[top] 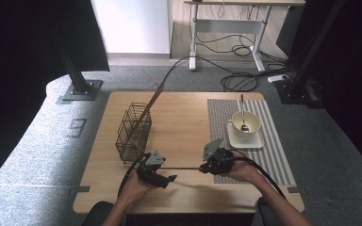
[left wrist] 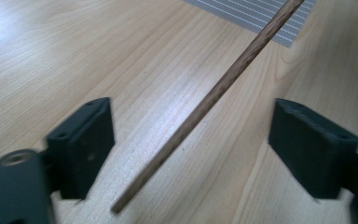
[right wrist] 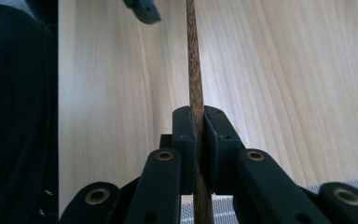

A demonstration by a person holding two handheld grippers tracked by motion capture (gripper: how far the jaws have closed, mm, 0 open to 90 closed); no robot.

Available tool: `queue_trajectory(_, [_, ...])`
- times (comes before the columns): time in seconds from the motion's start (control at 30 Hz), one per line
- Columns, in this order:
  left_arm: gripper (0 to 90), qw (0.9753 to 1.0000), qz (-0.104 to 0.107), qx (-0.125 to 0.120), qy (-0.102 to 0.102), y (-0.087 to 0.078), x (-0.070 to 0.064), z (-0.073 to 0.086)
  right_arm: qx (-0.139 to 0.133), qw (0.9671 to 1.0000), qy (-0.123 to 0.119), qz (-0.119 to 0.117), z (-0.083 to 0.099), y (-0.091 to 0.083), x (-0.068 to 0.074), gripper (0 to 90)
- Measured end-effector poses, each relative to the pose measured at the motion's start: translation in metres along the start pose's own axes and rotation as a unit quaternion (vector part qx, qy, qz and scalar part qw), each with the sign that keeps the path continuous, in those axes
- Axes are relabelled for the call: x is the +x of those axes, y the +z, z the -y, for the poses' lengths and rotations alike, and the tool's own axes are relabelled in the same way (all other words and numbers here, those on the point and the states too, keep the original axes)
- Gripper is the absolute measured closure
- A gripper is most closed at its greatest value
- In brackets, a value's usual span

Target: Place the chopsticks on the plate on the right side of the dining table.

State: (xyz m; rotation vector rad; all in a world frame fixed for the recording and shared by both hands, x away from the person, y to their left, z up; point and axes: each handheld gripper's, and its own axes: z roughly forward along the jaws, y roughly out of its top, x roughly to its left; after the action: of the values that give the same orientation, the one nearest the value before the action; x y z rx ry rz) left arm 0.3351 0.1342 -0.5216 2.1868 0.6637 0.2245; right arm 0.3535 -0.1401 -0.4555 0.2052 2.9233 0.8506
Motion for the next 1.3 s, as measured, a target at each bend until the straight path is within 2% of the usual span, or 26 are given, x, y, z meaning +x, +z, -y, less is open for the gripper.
queue_trajectory(0.03, [10.1, 0.9999, -0.004, -0.004, -0.009, 0.001, 0.0, 0.0, -0.001, 1.0, 0.003, 0.005, 0.003, -0.002, -0.001, 82.5])
queue_trajectory(0.17, [1.7, 0.9997, -0.015, -0.006, -0.018, 0.002, 0.002, 0.001, -0.008, 0.9998, 0.018, 0.01, 0.009, -0.007, -0.003, 82.5])
queue_trajectory(0.43, [0.0, 0.999, -0.032, -0.009, -0.032, 0.005, 0.005, 0.004, -0.013, 0.999, 0.037, 0.021, 0.022, -0.015, -0.008, 82.5])
queue_trajectory(0.6, [0.0, 0.9987, -0.039, -0.008, -0.03, 0.009, 0.005, 0.008, -0.017, 0.9982, 0.049, 0.03, 0.029, -0.02, -0.012, 82.5])
queue_trajectory(0.63, [0.0, 0.9987, -0.04, -0.007, -0.029, 0.01, 0.005, 0.008, -0.02, 0.9975, 0.058, 0.036, 0.033, -0.023, -0.014, 82.5])
queue_trajectory(0.8, [0.0, 0.999, -0.036, -0.004, -0.027, 0.014, 0.005, 0.011, -0.021, 0.9965, 0.067, 0.045, 0.039, -0.026, -0.017, 82.5])
queue_trajectory(0.97, [0.0, 0.9992, -0.034, 0.018, -0.015, 0.023, 0.002, 0.015, -0.025, 0.9942, 0.087, 0.059, 0.047, -0.031, -0.022, 82.5])
queue_trajectory(1.3, [0.0, 0.998, -0.038, 0.049, -0.01, 0.032, 0.001, 0.018, -0.031, 0.9888, 0.12, 0.084, 0.064, -0.041, -0.035, 82.5])
